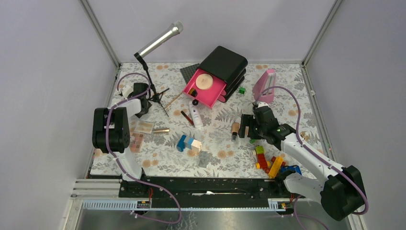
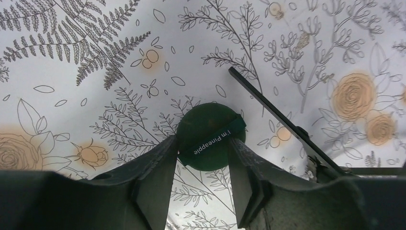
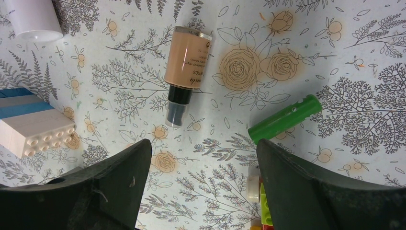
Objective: Organize the makeup
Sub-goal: Pick up the makeup tool from the center of the board.
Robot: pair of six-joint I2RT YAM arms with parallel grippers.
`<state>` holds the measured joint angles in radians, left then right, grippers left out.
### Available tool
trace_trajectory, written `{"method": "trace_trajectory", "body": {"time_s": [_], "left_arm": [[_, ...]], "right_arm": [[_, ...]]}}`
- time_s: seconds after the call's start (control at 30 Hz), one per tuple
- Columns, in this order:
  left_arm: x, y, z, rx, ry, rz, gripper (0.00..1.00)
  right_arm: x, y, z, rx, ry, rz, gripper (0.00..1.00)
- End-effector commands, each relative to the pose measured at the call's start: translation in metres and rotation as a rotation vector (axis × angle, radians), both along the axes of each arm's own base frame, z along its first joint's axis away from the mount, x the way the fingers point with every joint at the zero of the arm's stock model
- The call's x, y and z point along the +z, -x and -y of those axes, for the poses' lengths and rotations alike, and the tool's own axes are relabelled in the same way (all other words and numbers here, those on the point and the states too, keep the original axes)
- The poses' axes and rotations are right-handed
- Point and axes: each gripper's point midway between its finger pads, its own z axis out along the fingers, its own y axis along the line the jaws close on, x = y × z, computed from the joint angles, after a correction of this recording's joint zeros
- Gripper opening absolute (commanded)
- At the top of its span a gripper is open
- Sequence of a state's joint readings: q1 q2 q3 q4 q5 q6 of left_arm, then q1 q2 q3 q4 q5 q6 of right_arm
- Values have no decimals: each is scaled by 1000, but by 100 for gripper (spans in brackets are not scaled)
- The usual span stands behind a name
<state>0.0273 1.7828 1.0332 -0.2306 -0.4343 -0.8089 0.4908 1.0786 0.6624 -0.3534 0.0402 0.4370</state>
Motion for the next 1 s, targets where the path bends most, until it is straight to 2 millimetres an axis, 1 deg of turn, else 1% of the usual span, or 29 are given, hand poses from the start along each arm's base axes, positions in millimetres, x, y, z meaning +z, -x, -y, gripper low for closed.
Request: {"method": "trace_trajectory", "body": {"time_s": [0.0,0.07,0.1,0.23,0.33,0.37,0.43,0.53,0.63,0.7,0.73,0.83,0.9,0.97], "left_arm": [[8,-17,-5,-2,-21,33,48],[5,-16,-7,0,-26,23,43],[3,-15,-6,-1,-26,18,39],[-2,-14,-7,1,-28,1,19],[0,-12,-7,3,-29,-1,3],[2,-12,-7,4,-30,2,0],[8,-10,-6,5,-28,10,0],[25,-5,-4,9,-19,39,0],[40,6,3,4,-3,68,0],[48,16,11,-16,13,90,0],[53,20,23,-42,20,101,0],[69,37,46,-101,0,127,0],[76,49,56,-123,-16,139,0],[82,57,64,-146,7,152,0]], "right_arm": [[7,-2,-3,19,-7,26,88],[7,-2,-3,19,-7,28,88],[7,-2,-3,18,-7,29,87],[7,-2,-3,19,-8,30,88],[8,-2,-3,20,-9,30,88],[8,-2,-3,20,-9,31,88],[9,-2,-3,21,-8,30,88],[10,-2,-3,19,-10,31,89],[12,-2,-2,16,-10,35,89],[14,-1,-3,16,-17,39,89],[16,-1,-3,16,-19,41,89],[19,-1,-2,14,-16,43,89],[22,-1,-1,9,-18,50,89],[25,0,0,7,-21,55,89]]}}
